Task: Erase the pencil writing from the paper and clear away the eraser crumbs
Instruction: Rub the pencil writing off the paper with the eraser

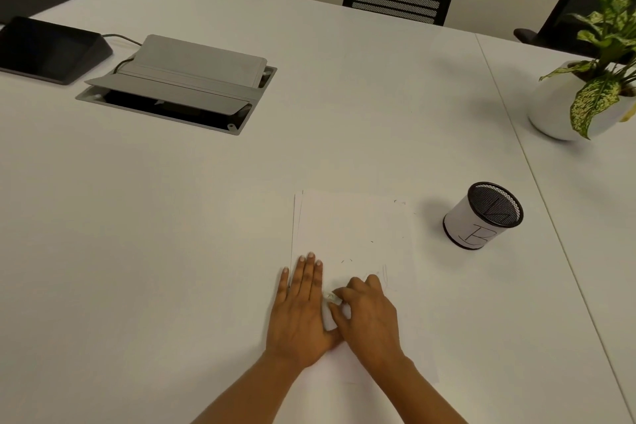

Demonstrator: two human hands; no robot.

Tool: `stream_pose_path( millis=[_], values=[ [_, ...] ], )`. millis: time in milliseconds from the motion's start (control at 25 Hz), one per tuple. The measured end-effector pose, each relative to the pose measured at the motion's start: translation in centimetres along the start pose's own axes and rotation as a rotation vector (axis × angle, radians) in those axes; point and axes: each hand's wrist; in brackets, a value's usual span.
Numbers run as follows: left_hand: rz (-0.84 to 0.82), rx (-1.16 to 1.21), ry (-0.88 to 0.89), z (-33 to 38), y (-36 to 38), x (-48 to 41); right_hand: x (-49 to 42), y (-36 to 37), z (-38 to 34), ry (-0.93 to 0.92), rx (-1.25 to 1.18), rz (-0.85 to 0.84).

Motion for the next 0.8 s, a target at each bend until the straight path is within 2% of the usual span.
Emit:
stream_pose_path(
  millis=[200,320,480,680,800],
  values=[
    [-0.044,-0.028,-0.034,0.1,-0.4,0.0,-1.9,-0.7,0.0,0.092,0.101,0.035],
    [-0.033,-0.019,-0.030,0.2,-0.5,0.1,0.1,-0.8,-1.2,0.042,0.062,-0.020],
    [-0.033,0.003,-0.003,0.1,-0.3,0.0,0.9,-1.5,0.1,-0.072,0.122,0.022],
    [-0.077,-0.007,-0.055,0.1,0.0,-0.1,-2.5,-1.7,2.4,0.029,0.173,0.068],
    [-0.073,-0.012,-0.040,0.1,0.1,-0.1,-1.1,-0.9,1.8,-0.021,0.088,0.061]
  ],
)
Point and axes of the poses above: each hand's wrist, its own x-axis away from the middle knuckle, its own y-axis out of the palm, z = x × y, and after that the axes turned 9 degrees about x, right-handed
